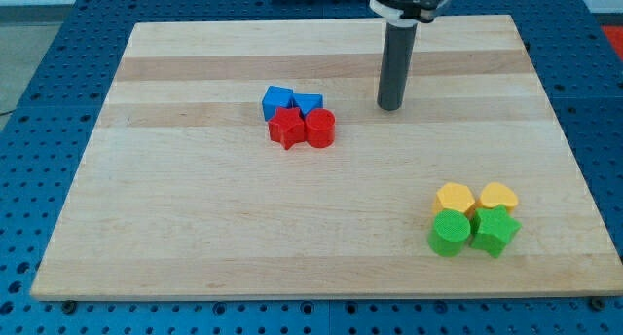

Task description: Point your arm at the green star

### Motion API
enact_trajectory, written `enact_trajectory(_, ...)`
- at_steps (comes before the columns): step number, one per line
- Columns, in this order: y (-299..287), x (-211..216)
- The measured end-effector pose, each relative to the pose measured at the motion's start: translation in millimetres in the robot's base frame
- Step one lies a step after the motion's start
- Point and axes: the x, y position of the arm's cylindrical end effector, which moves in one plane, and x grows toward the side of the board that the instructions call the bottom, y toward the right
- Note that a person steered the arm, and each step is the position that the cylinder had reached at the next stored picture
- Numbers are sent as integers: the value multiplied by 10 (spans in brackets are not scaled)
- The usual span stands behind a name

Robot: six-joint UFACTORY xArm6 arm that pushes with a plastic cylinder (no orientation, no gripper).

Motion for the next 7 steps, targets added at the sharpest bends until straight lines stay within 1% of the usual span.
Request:
enact_trajectory(2,54,-73)
enact_trajectory(3,620,-61)
enact_trajectory(4,1161,64)
enact_trajectory(6,1207,64)
enact_trajectory(7,1870,151)
